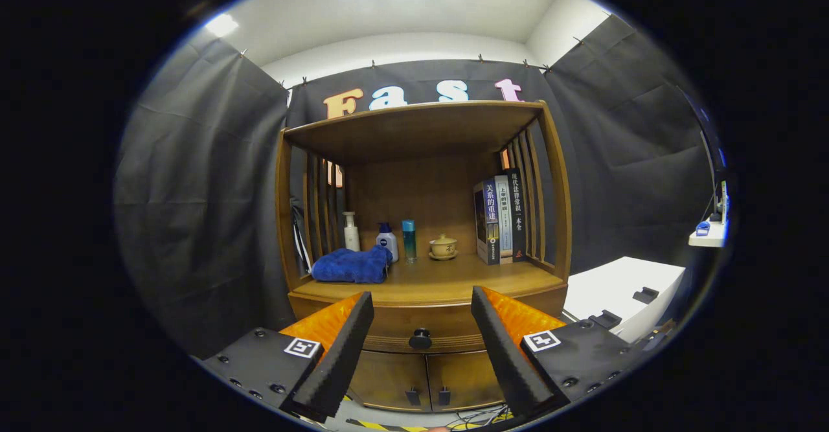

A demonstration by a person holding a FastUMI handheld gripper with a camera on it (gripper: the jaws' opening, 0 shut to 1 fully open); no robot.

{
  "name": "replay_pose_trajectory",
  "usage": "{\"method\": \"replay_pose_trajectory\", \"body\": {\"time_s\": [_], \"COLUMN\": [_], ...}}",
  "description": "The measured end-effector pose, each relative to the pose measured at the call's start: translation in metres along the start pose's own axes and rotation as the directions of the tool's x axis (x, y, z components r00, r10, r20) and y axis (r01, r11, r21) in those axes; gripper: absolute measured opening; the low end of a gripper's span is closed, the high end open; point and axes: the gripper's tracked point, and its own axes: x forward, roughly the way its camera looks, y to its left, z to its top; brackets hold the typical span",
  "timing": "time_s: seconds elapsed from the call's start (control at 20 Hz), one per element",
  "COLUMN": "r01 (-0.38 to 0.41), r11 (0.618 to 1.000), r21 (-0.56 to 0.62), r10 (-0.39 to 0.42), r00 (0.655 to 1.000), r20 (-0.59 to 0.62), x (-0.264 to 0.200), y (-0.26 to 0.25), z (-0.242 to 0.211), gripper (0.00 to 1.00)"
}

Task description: Pull open the drawer, take out the items inside it, and place them on the countertop above the cabinet.

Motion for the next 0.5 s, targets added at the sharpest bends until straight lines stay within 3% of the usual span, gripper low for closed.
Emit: {"method": "replay_pose_trajectory", "body": {"time_s": [0.5], "r01": [0.011], "r11": [0.998], "r21": [-0.065], "r10": [-0.013], "r00": [0.999], "r20": [-0.039], "x": [0.065], "y": [0.009], "z": [-0.042], "gripper": [0.98]}}
